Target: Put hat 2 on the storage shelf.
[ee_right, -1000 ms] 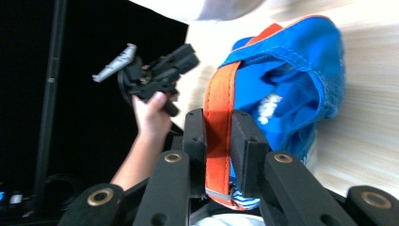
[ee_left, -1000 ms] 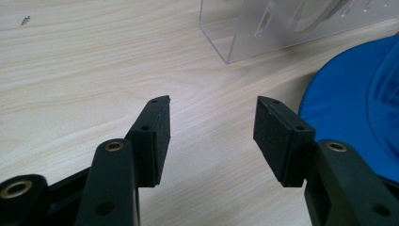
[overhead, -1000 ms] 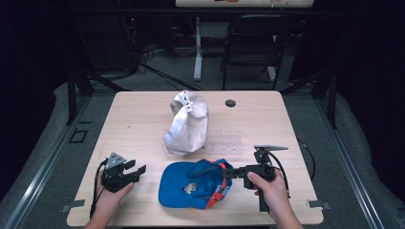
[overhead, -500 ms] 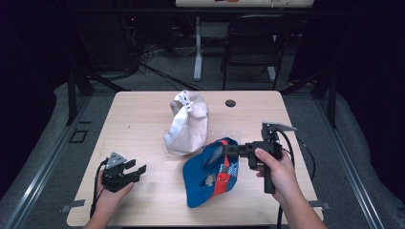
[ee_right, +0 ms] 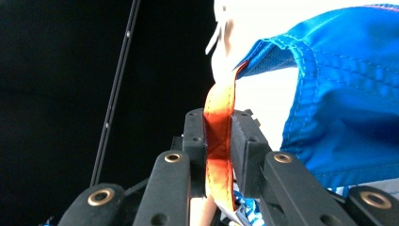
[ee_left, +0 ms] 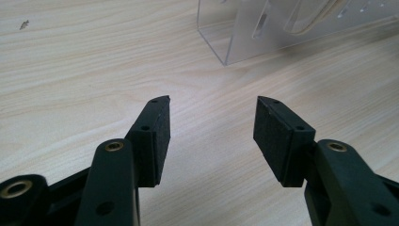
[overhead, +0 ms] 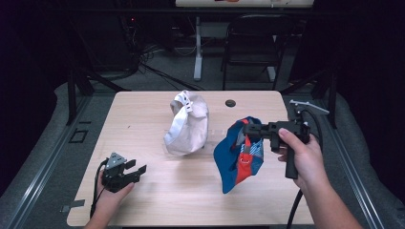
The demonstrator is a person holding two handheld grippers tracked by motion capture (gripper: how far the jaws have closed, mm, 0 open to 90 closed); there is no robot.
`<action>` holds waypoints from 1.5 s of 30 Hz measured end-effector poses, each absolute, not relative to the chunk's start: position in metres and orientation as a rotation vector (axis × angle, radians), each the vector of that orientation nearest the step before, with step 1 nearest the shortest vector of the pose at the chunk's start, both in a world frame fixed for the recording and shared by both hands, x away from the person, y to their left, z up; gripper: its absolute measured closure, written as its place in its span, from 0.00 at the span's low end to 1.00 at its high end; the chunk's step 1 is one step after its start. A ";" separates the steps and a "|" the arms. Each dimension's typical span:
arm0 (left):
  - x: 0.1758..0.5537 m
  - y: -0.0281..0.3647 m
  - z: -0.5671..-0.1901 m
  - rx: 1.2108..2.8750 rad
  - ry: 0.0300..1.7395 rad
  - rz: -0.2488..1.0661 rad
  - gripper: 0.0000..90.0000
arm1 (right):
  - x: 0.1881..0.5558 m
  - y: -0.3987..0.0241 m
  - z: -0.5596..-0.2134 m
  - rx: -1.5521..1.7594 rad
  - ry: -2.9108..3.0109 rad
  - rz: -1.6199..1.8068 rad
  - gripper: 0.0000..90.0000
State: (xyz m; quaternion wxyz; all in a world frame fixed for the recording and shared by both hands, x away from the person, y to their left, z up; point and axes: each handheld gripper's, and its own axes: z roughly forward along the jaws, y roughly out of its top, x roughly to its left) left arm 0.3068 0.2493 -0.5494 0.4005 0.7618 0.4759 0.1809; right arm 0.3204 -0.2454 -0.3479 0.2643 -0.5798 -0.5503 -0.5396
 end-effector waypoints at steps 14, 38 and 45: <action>0.307 0.250 -0.550 1.925 1.202 0.458 0.52 | 0.350 -0.247 -0.320 -1.653 -1.475 -1.490 0.86; 0.308 0.252 -0.550 1.932 1.203 0.458 0.52 | 0.415 -0.246 -0.312 -1.773 -1.449 -1.490 0.86; 0.308 0.252 -0.551 1.921 1.208 0.462 0.52 | 0.422 -0.255 -0.315 -1.808 -1.423 -1.489 0.86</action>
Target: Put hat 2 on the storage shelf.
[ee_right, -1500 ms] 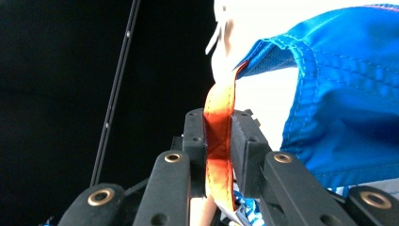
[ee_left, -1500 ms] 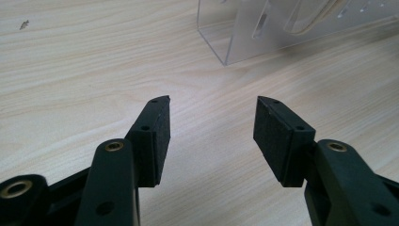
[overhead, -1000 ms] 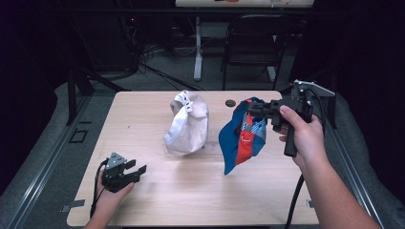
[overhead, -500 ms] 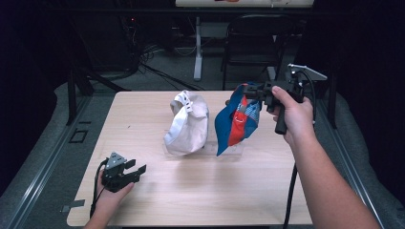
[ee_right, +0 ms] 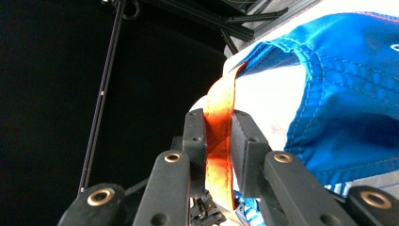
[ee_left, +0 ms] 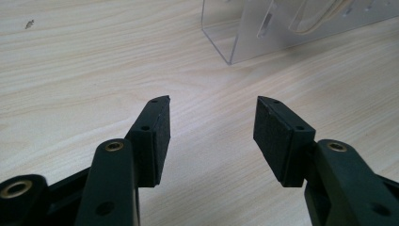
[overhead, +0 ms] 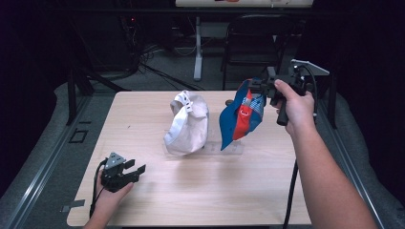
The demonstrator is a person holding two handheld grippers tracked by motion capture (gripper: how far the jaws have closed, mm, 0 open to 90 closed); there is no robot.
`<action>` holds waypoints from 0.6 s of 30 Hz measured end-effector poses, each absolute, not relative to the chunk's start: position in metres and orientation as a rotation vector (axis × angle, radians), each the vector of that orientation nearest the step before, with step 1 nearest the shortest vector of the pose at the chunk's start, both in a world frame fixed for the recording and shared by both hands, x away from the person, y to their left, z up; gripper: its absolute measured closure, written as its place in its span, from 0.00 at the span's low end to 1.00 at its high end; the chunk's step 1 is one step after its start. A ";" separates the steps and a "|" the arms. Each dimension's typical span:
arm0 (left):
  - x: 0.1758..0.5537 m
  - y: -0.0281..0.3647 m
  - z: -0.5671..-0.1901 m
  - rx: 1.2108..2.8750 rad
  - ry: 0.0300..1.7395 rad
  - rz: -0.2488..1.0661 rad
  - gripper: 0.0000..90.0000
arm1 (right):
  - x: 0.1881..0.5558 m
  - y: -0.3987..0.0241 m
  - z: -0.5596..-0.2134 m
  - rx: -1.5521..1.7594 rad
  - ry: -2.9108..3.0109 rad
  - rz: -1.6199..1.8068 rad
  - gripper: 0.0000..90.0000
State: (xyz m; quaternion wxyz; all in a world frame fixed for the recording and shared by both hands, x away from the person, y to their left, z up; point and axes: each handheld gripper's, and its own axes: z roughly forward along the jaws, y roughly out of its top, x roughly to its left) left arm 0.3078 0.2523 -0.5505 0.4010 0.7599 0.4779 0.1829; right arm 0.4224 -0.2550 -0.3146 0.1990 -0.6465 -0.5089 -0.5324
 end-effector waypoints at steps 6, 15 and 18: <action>0.308 0.252 -0.551 1.923 1.209 0.462 0.52 | 0.424 -0.258 -0.314 -1.829 -1.406 -1.494 0.86; 0.308 0.252 -0.550 1.921 1.210 0.462 0.52 | 0.422 -0.259 -0.312 -1.843 -1.452 -1.478 0.86; 0.308 0.253 -0.551 1.926 1.208 0.463 0.52 | 0.423 -0.256 -0.313 -1.853 -1.446 -1.477 0.86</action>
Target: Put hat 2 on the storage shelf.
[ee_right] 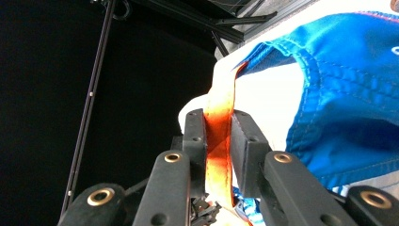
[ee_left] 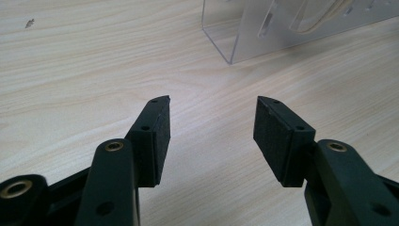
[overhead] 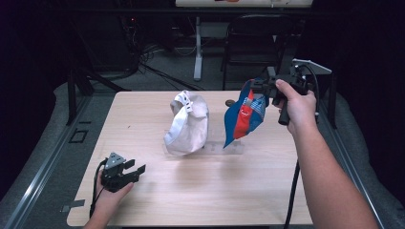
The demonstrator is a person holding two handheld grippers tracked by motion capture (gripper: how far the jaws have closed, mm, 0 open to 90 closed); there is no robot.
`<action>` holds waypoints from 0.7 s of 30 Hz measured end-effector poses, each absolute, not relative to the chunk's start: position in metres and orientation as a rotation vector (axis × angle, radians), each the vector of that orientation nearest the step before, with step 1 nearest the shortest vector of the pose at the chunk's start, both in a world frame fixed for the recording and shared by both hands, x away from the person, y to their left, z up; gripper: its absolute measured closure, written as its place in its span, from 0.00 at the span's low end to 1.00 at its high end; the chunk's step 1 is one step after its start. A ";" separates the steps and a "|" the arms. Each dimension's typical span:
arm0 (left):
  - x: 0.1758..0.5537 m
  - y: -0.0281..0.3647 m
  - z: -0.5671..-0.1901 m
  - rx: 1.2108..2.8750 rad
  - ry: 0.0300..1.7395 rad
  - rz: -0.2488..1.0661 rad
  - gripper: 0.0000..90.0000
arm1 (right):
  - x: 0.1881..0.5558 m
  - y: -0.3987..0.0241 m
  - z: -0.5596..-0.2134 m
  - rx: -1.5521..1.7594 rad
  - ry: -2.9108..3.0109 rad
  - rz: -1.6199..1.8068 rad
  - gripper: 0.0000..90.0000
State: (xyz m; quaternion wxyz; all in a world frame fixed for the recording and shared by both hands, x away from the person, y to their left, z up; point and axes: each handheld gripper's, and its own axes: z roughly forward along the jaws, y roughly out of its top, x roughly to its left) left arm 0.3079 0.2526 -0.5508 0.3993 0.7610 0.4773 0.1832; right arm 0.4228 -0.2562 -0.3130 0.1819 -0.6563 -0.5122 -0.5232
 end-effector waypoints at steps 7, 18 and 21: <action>0.308 0.253 -0.550 1.925 1.208 0.464 0.52 | 0.425 -0.246 -0.316 -1.835 -1.481 -1.451 0.86; 0.308 0.253 -0.551 1.925 1.207 0.465 0.52 | 0.429 -0.235 -0.331 -1.825 -1.483 -1.419 0.86; 0.309 0.253 -0.550 1.933 1.207 0.464 0.52 | 0.430 -0.234 -0.335 -1.825 -1.496 -1.411 0.86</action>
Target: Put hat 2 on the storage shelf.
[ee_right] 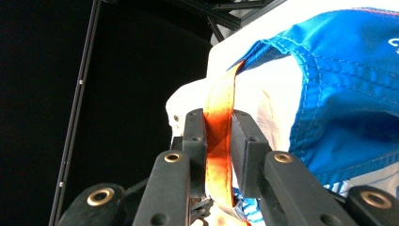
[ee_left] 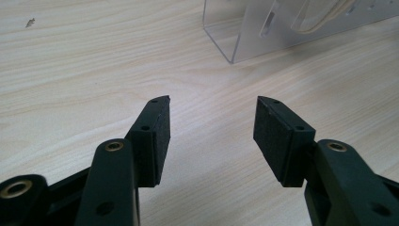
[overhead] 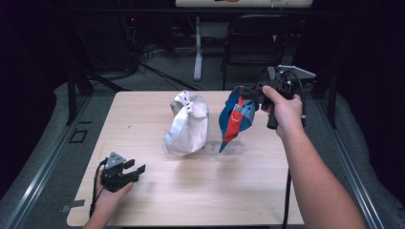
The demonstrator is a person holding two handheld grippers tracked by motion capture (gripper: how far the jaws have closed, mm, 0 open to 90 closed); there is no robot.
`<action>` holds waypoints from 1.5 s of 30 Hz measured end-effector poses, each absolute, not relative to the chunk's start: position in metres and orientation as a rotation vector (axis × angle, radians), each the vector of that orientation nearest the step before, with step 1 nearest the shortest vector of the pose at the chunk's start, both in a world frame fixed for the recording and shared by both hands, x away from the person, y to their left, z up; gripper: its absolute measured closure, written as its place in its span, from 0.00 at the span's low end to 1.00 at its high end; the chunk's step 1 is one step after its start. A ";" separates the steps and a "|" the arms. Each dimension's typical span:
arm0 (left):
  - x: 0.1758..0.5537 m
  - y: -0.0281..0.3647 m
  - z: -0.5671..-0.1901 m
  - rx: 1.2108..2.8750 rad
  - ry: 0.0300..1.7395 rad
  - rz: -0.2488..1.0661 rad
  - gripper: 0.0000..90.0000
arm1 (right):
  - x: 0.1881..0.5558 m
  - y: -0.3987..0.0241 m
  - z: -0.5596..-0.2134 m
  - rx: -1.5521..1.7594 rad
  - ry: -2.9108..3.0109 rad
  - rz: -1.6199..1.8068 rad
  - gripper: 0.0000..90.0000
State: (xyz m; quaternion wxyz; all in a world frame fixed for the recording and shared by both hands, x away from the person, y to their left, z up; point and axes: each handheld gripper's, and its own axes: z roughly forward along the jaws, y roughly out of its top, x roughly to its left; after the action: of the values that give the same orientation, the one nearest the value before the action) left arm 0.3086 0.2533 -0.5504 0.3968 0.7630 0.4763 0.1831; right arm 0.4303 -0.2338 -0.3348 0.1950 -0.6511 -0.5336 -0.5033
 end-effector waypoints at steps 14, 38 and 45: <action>0.309 0.253 -0.551 1.927 1.205 0.465 0.52 | 0.431 -0.232 -0.358 -1.849 -1.480 -1.381 0.86; 0.309 0.254 -0.551 1.930 1.220 0.449 0.52 | 0.411 -0.246 -0.361 -1.890 -1.582 -1.415 0.67; 0.310 0.253 -0.552 1.917 1.221 0.453 0.52 | 0.385 -0.250 -0.363 -1.935 -1.795 -1.400 0.63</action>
State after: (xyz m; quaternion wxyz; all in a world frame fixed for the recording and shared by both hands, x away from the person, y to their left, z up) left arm 0.3098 0.2529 -0.5523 0.4005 0.7580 0.4827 0.1790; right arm 0.3851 -0.2505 -0.3626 0.0771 -0.6457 -0.5990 -0.4673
